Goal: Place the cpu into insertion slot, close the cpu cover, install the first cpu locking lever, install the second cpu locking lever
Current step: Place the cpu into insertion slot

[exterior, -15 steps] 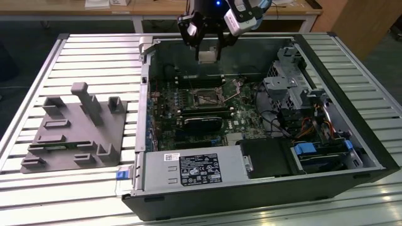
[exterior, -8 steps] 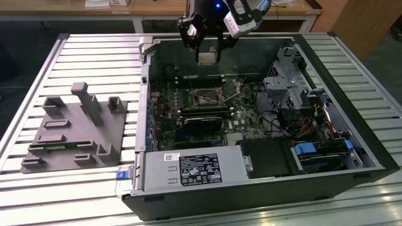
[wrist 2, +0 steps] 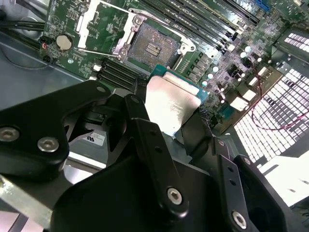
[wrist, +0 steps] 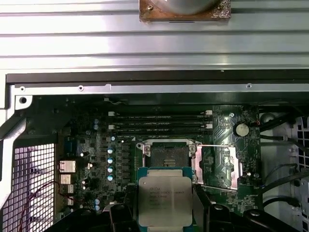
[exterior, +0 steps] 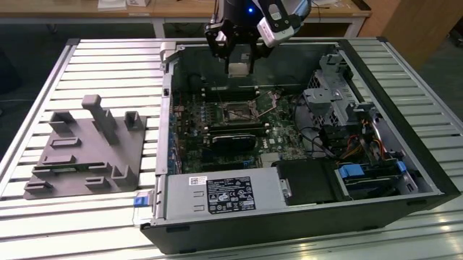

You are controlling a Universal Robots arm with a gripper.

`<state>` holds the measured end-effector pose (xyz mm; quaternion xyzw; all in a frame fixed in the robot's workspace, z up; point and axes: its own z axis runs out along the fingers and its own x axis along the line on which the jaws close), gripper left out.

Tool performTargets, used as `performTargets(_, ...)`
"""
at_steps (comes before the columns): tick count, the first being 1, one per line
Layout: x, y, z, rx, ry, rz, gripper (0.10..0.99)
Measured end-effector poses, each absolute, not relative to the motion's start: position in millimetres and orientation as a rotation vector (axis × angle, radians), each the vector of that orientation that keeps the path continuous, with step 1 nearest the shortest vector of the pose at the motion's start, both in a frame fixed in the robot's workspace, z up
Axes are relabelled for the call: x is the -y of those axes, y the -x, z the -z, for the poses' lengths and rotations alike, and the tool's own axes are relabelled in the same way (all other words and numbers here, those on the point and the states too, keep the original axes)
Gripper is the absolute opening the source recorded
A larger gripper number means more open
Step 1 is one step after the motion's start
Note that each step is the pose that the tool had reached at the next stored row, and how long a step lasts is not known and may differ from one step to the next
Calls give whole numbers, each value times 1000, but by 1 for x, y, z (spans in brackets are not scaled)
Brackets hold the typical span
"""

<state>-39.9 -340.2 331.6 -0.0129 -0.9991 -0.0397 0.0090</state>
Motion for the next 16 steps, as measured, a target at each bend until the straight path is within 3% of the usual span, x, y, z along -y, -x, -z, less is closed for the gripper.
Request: performTargets(16,340,40,-312,3121,40,121,537)
